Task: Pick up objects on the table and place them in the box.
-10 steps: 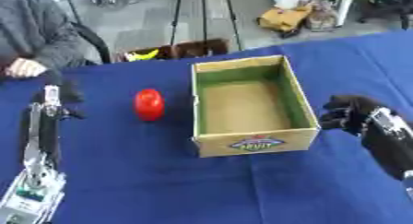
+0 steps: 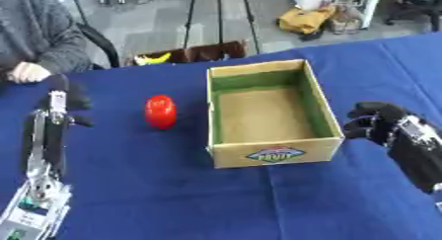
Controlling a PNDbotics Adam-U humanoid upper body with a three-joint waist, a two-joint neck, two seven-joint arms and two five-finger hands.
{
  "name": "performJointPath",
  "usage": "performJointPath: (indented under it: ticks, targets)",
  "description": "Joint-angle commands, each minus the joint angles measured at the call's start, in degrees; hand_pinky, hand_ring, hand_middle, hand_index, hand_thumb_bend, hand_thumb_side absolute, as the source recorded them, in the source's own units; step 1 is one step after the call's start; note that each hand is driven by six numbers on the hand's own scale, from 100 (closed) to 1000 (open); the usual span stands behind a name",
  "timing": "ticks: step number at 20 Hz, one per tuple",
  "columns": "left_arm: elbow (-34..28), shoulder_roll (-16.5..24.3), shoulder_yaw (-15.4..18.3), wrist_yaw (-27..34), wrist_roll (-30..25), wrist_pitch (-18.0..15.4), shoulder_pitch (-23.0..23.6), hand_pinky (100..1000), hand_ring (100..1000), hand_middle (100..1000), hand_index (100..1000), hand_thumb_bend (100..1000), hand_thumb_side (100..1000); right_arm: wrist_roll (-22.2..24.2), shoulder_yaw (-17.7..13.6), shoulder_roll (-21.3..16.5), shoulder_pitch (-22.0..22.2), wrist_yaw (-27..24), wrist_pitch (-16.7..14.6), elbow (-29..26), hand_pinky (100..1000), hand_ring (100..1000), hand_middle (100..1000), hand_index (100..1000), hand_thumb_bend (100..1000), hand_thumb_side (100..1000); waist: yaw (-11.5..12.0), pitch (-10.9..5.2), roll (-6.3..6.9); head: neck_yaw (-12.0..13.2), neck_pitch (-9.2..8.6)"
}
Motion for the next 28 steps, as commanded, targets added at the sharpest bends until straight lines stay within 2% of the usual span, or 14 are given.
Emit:
performJointPath:
  ticks: [1, 3, 5, 10, 14, 18, 22, 28]
  targets:
    - [-0.69, 1.45, 0.32, -0.74, -0.66, 0.40, -1.40, 449, 621, 535, 696, 369, 887, -0.16, -0.46, -0.59, -0.47, -0.24, -0.11, -1.42, 695, 707, 705, 808, 115, 740, 0.07, -0.81, -0.31, -0.03, 0.01]
    - [0.03, 1.71, 0.09, -2.25, -2.00, 1.74, -2.65, 452, 631, 543, 700, 392, 864, -0.12, -0.40, -0.61, -0.46, -0.28, -0.10, -1.42, 695, 707, 704, 808, 115, 739, 0.06, -0.89, -0.32, -0.05, 0.00]
    - [1.49, 2.44, -0.16, -5.57, -4.39, 4.53, -5.02, 462, 657, 565, 707, 460, 787, -0.04, -0.30, -0.63, -0.48, -0.35, -0.10, -1.42, 695, 707, 705, 808, 115, 740, 0.03, -1.00, -0.35, -0.09, -0.08]
    - [8.37, 3.84, -0.70, -18.51, -12.94, 12.88, -13.32, 487, 683, 602, 735, 528, 729, 0.16, -0.10, -0.65, -0.39, -0.37, -0.12, -1.44, 695, 707, 705, 808, 113, 741, -0.52, -1.13, -0.44, -0.02, -0.34]
    - [17.29, 3.81, -1.45, -30.10, -21.34, 16.83, -20.47, 511, 702, 642, 775, 583, 671, 0.40, 0.12, -0.68, -0.45, -0.30, -0.12, -1.45, 695, 707, 705, 809, 112, 743, -1.40, -1.06, -0.32, 0.14, -0.60]
    - [27.16, 1.66, -1.34, -42.27, -28.12, 18.22, -26.95, 527, 698, 661, 793, 640, 624, 0.64, 0.36, -0.84, -0.38, -0.03, -0.13, -1.46, 695, 707, 705, 809, 112, 745, -2.12, -1.00, -0.10, 0.36, -0.47]
    - [35.26, -1.07, -0.14, -52.36, -31.38, 17.90, -31.45, 533, 693, 674, 798, 639, 562, 1.08, 0.77, -0.86, -0.71, -0.04, -0.01, -1.42, 695, 707, 705, 809, 111, 747, -3.07, -0.97, 0.15, 0.92, -0.72]
    - [41.88, -3.72, 1.68, -58.43, -31.90, 17.27, -33.40, 530, 688, 676, 797, 670, 505, 1.44, 1.04, -0.98, -0.79, 0.19, -0.03, -1.40, 695, 707, 704, 809, 111, 749, -4.57, -0.80, 0.43, 1.67, -1.10]
